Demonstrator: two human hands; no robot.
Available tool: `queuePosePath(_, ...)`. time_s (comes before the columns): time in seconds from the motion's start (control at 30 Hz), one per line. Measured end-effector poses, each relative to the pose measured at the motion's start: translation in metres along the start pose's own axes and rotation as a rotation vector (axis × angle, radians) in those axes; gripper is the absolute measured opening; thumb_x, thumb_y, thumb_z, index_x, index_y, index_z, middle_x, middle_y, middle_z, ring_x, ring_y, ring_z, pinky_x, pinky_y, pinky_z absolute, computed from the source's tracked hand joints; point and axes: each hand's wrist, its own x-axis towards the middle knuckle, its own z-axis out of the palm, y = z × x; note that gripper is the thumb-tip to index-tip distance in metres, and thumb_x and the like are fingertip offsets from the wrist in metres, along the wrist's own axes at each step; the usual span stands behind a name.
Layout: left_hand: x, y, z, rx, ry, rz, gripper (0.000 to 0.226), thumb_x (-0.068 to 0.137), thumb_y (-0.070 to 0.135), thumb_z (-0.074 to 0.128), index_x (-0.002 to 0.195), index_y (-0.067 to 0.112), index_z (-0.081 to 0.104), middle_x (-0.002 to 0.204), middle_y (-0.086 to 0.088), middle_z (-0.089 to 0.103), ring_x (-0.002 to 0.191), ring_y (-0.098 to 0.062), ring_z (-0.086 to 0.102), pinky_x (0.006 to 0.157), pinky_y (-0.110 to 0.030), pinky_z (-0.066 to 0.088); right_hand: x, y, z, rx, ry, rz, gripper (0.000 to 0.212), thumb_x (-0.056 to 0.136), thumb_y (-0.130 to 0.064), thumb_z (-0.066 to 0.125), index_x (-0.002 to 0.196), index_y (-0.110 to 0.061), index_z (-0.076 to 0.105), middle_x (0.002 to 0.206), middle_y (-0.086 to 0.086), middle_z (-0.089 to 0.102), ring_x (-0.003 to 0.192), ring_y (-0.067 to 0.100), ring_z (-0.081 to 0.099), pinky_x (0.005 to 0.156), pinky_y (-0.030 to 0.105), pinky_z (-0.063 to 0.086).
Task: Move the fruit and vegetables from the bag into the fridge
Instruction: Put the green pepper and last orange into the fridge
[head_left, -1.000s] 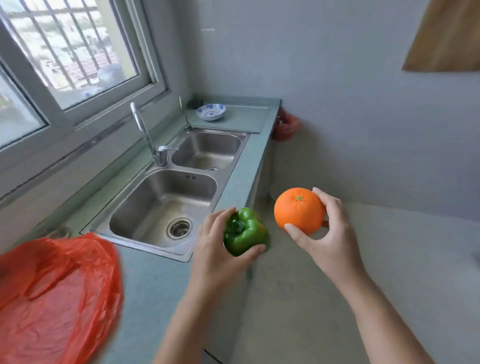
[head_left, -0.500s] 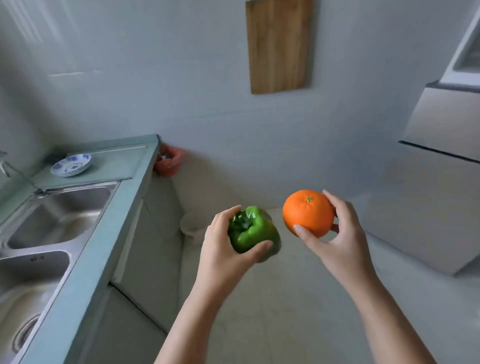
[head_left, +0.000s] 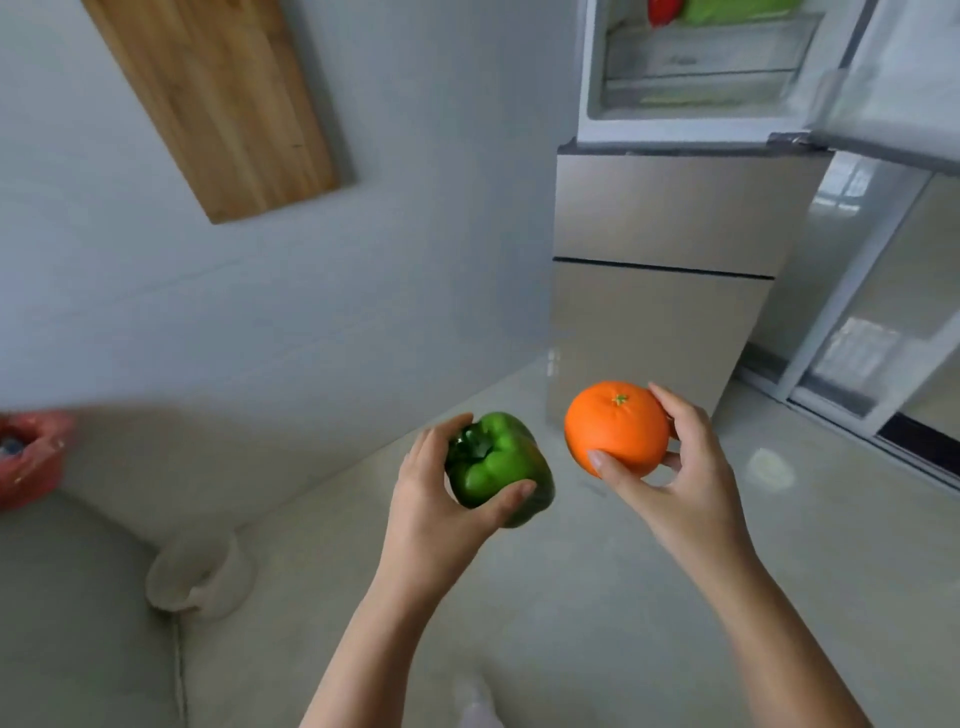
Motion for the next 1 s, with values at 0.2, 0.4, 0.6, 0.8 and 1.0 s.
queuePosePath(0.2, 0.109, -0.006, 0.070, -0.068, -0.093, 0.085, 0.060, 0.060, 0.031, 0.083, 0.107, 0.042, 0.047, 0.103, 0.027, 0.048, 0.098, -0.002, 0.050, 0.078, -0.013, 0.040, 0.090, 0.041, -0.017, -0.088, 0.100, 0.066, 0.070, 0.068, -0.023, 0.079, 0.121, -0.038, 0.037, 0.118, -0.014, 0.037, 0.102, 0.015, 0.049, 0.073, 0.020, 0.040)
queuePosePath(0.4, 0.239, 0.005, 0.130, -0.182, -0.174, 0.112, 0.058, 0.062, 0.030, 0.082, 0.106, 0.045, 0.047, 0.107, 0.024, 0.046, 0.099, 0.011, 0.046, 0.076, -0.011, 0.042, 0.213, 0.060, -0.024, -0.114, 0.171, 0.100, 0.073, 0.065, -0.035, 0.080, 0.124, -0.038, 0.038, 0.122, -0.011, 0.040, 0.110, 0.017, 0.048, 0.088, 0.034, 0.045)
queuePosePath(0.6, 0.331, 0.026, 0.172, -0.202, -0.235, 0.198, 0.058, 0.062, 0.034, 0.080, 0.106, 0.046, 0.045, 0.109, 0.023, 0.045, 0.101, 0.011, 0.045, 0.072, -0.004, 0.042, 0.300, 0.075, -0.033, -0.155, 0.215, 0.106, 0.073, 0.068, -0.024, 0.078, 0.129, -0.032, 0.039, 0.123, -0.011, 0.039, 0.111, 0.016, 0.046, 0.085, 0.031, 0.042)
queuePosePath(0.8, 0.401, 0.043, 0.220, -0.213, -0.261, 0.257, 0.056, 0.061, 0.035, 0.080, 0.101, 0.050, 0.044, 0.108, 0.023, 0.047, 0.101, 0.015, 0.043, 0.073, -0.001, 0.040, 0.376, 0.106, -0.049, -0.138, 0.262, 0.121, 0.077, 0.063, -0.035, 0.082, 0.126, -0.039, 0.037, 0.125, -0.010, 0.039, 0.111, 0.022, 0.049, 0.087, 0.044, 0.049)
queuePosePath(1.0, 0.481, 0.069, 0.277, -0.209, -0.187, 0.300, 0.060, 0.060, 0.039, 0.082, 0.108, 0.045, 0.046, 0.107, 0.025, 0.049, 0.101, 0.012, 0.045, 0.075, -0.007, 0.040, 0.466, 0.141, -0.078, -0.112, 0.266, 0.039, 0.071, 0.067, -0.033, 0.077, 0.123, -0.045, 0.035, 0.123, -0.011, 0.041, 0.108, 0.019, 0.050, 0.082, 0.033, 0.045)
